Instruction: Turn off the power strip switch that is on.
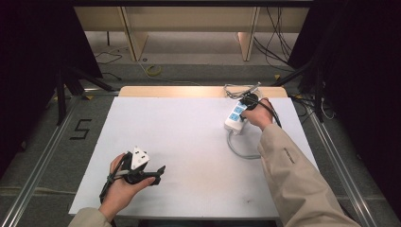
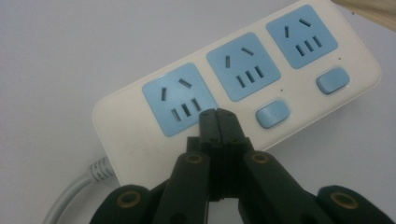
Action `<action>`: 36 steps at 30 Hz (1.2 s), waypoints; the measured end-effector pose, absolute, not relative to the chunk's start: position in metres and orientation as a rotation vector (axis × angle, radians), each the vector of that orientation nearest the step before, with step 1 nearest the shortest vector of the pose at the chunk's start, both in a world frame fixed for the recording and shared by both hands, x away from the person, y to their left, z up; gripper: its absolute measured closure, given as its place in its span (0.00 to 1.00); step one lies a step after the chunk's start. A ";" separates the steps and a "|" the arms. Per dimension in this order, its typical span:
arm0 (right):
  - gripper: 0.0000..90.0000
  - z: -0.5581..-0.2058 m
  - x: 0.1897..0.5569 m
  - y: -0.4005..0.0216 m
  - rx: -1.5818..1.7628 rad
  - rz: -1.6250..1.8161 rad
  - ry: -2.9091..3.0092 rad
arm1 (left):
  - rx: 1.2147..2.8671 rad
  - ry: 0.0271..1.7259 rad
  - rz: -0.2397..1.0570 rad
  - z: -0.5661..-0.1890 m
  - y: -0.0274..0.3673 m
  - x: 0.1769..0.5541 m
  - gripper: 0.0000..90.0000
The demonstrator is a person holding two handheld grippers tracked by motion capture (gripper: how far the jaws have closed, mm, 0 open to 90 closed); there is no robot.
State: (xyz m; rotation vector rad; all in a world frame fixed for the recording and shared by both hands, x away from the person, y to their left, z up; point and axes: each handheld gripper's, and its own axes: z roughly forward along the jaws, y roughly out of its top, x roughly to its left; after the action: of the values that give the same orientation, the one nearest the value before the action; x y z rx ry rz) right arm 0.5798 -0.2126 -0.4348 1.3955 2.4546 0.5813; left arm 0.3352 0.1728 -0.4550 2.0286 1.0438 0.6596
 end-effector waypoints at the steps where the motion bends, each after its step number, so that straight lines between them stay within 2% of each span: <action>1: 1.00 -0.435 0.580 -0.212 1.391 0.579 2.453 | 2.029 1.044 0.660 -0.455 0.173 0.335 0.18; 36: 1.00 -0.437 0.579 -0.214 1.413 0.604 2.434 | 2.036 1.038 0.656 -0.455 0.172 0.335 0.18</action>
State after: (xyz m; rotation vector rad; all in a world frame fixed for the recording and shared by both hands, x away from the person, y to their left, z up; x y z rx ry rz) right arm 0.5789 -0.2139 -0.4374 1.4133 2.4336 0.6038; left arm 0.3350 0.1716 -0.4553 2.0360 1.0376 0.6562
